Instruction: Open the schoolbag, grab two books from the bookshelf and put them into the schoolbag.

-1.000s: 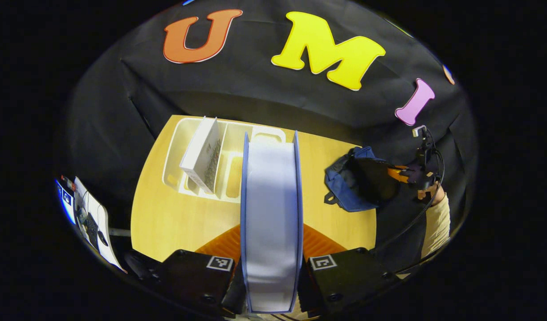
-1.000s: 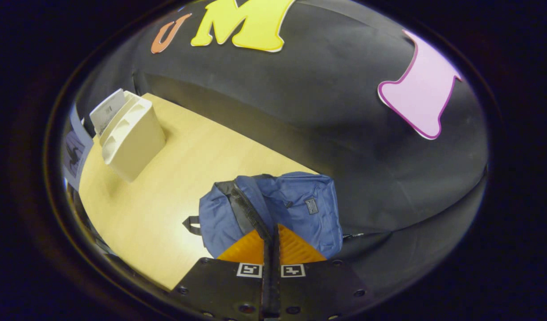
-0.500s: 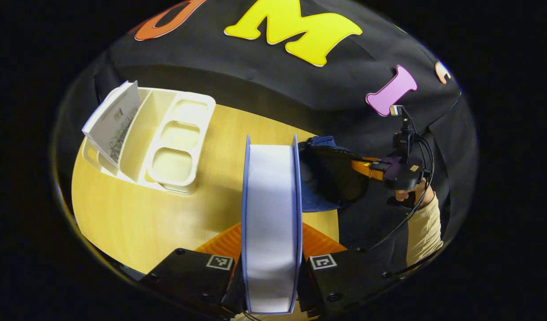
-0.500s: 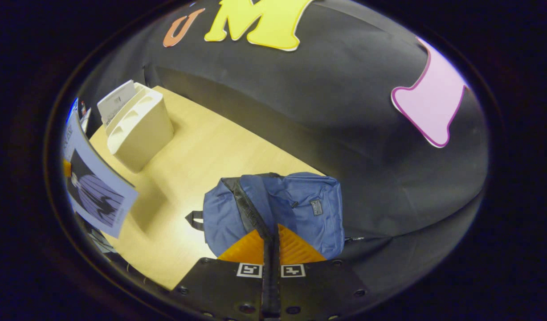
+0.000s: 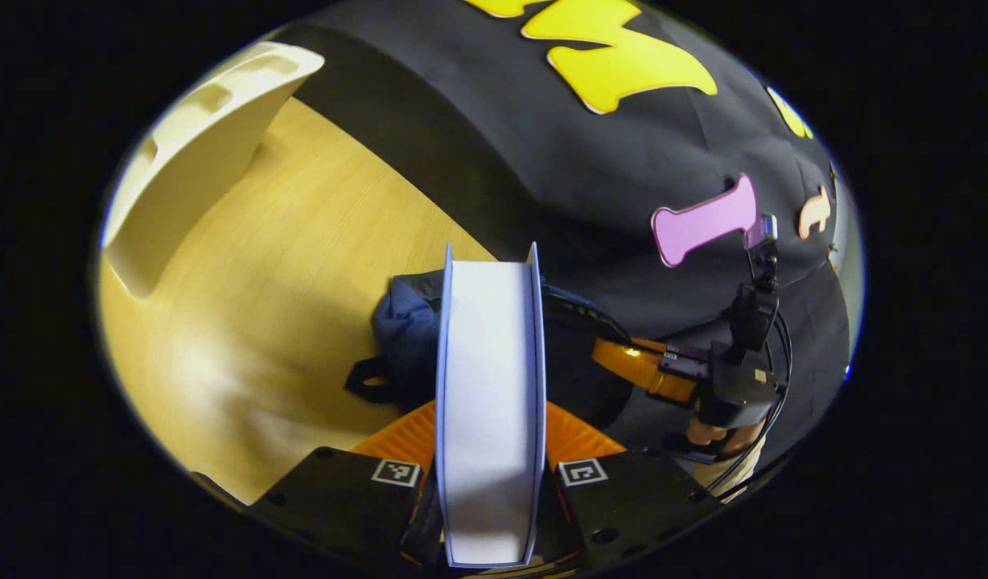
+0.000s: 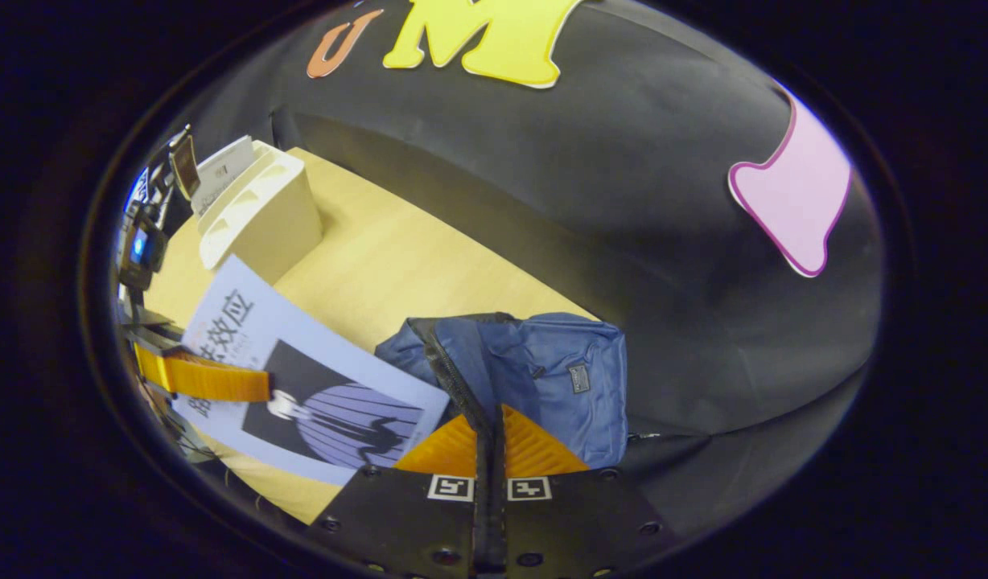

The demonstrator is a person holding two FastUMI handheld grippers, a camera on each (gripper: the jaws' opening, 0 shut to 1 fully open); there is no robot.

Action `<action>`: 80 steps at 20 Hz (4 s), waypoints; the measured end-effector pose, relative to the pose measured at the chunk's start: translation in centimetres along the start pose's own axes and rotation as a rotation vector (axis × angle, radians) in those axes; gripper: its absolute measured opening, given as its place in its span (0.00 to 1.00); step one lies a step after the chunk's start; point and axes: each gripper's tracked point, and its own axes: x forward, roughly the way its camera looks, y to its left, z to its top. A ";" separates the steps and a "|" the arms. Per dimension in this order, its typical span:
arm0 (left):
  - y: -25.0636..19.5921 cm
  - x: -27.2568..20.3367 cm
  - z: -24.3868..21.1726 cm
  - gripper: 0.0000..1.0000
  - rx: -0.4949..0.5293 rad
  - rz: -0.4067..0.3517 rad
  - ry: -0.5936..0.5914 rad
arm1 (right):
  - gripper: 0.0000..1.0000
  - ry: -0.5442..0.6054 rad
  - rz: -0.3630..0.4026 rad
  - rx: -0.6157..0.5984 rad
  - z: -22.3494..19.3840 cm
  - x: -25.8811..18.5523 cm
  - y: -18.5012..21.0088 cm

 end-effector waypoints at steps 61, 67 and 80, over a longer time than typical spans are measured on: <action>3.5 -18.7 10.6 0.78 0.485 0.148 -0.239 | 0.01 -0.137 0.192 0.260 1.4 -0.3 5.4; 6.4 -29.7 19.9 0.78 0.667 0.385 -0.423 | 0.01 -0.185 0.188 0.281 1.0 -0.9 4.2; 16.5 -32.1 31.6 0.94 0.753 0.772 -0.161 | 0.01 -0.209 0.190 0.295 -0.8 -2.5 2.9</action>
